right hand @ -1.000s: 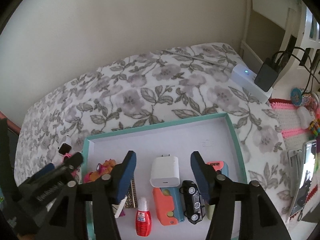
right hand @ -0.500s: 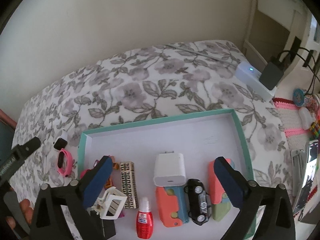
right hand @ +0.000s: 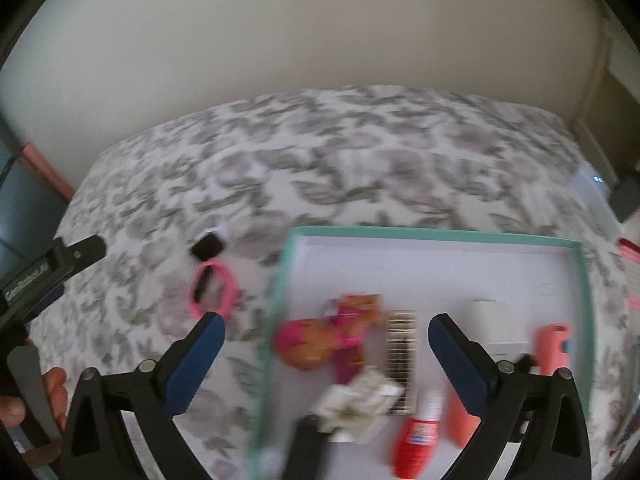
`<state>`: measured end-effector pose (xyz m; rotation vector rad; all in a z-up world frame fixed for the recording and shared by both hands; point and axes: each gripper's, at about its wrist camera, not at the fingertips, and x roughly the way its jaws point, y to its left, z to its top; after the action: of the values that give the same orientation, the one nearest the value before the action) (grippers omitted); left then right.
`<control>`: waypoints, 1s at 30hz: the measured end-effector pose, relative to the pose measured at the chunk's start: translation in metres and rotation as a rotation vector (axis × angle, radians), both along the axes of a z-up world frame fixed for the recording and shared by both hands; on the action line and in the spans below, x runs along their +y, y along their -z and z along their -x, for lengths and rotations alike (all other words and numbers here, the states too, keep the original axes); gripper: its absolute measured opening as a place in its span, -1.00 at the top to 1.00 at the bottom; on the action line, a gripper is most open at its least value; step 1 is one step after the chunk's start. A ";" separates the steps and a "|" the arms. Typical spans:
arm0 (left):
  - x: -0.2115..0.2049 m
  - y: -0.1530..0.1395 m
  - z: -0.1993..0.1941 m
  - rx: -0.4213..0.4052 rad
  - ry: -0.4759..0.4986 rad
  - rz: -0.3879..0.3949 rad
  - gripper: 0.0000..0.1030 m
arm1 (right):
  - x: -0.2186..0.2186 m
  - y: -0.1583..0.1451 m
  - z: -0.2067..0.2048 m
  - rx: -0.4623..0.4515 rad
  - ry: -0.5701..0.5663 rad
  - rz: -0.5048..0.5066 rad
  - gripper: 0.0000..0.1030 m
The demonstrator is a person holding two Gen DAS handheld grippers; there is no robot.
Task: Organize rigid objects
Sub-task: 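Move both open tools back toward the pink band and white watch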
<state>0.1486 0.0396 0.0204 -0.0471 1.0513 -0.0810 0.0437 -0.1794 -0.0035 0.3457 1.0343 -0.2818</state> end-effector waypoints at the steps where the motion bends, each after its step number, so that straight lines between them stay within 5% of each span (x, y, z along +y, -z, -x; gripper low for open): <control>1: 0.005 0.000 -0.001 0.001 -0.008 -0.002 -0.95 | 0.005 0.001 -0.003 -0.002 -0.014 -0.002 -1.00; 12: 0.037 0.023 -0.018 0.077 -0.048 0.030 -0.95 | 0.031 0.011 -0.019 -0.028 -0.075 -0.036 -0.98; 30: 0.023 0.066 -0.051 0.177 0.015 0.035 -0.95 | 0.075 0.043 -0.057 0.039 -0.231 0.009 -0.51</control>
<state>0.1994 0.0622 -0.0457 -0.0789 1.2277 -0.1102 0.1009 -0.1044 -0.0461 0.2107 1.1003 -0.0858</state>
